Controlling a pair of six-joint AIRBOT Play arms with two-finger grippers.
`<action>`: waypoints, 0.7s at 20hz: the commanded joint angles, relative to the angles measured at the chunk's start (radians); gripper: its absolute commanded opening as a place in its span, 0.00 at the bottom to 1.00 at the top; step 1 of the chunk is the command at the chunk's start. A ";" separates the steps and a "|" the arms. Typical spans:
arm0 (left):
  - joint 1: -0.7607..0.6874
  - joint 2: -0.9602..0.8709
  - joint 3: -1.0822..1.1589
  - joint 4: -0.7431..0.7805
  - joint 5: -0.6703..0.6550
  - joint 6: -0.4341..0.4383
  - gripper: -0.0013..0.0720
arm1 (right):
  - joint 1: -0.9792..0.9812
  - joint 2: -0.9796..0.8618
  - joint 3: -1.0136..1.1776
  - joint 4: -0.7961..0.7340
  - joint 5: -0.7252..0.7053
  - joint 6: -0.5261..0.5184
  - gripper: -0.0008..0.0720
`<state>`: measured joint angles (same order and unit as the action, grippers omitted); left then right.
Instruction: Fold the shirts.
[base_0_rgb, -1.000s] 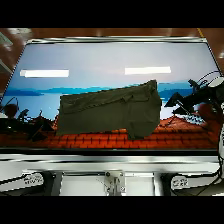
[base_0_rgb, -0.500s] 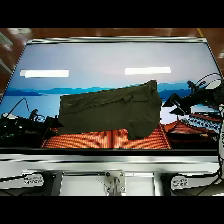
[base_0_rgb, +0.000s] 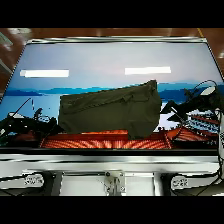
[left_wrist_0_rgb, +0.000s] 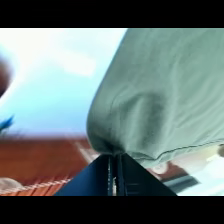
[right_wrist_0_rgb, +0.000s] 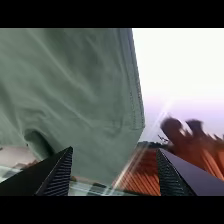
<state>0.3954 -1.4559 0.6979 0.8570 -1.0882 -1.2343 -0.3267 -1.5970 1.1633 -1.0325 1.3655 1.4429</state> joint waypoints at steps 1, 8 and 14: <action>0.012 0.049 0.003 -0.020 -0.031 0.024 0.07 | -0.001 0.000 -0.094 0.056 -0.070 -0.016 0.89; 0.011 0.112 0.005 -0.021 -0.031 0.030 0.07 | 0.025 0.000 -0.201 0.098 -0.212 -0.016 0.88; 0.011 0.136 0.042 -0.039 -0.030 0.045 0.07 | 0.133 0.000 -0.201 0.151 -0.318 -0.014 0.10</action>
<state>0.4061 -1.3373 0.7158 0.8253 -1.1187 -1.1980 -0.2306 -1.5993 0.9604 -0.9302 1.0855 1.4391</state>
